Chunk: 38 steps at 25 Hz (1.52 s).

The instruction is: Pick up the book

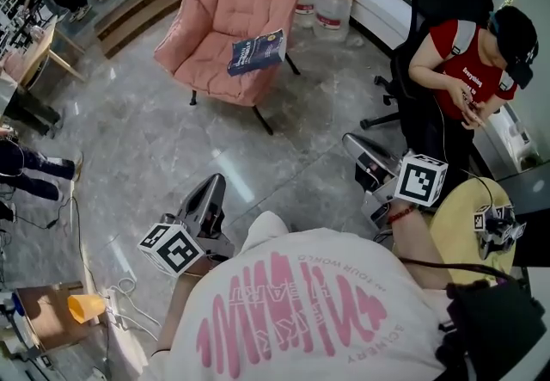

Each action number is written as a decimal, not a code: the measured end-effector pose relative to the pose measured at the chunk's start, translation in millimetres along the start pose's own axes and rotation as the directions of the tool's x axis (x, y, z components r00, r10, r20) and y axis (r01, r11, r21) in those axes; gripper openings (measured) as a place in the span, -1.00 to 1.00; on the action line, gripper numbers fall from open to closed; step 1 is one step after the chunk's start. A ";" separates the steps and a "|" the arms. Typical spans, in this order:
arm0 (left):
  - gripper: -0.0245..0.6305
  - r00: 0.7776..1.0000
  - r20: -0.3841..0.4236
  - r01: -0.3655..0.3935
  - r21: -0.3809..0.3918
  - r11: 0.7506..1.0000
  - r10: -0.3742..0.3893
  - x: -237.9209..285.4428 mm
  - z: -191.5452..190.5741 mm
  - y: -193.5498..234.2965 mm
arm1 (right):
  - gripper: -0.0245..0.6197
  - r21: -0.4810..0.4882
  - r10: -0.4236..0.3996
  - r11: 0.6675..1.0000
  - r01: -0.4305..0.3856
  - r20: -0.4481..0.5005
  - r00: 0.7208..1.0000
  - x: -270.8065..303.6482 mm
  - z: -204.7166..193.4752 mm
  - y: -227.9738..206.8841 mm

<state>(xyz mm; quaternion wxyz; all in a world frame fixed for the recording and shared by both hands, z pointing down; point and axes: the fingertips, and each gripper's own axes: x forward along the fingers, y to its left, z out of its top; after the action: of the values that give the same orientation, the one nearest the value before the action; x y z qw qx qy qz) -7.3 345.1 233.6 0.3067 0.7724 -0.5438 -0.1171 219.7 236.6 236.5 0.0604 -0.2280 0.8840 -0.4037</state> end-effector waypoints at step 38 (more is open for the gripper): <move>-0.90 0.970 -0.119 0.215 0.023 0.976 -0.211 125.4 157.9 122.8 | -0.90 0.038 -0.133 0.991 0.129 0.125 0.983 174.3 67.1 -12.2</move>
<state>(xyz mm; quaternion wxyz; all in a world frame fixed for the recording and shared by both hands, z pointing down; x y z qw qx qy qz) -135.0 148.9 202.6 0.3097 0.8370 -0.4412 -0.0947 88.6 104.8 214.3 0.0936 -0.3099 0.8554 -0.4044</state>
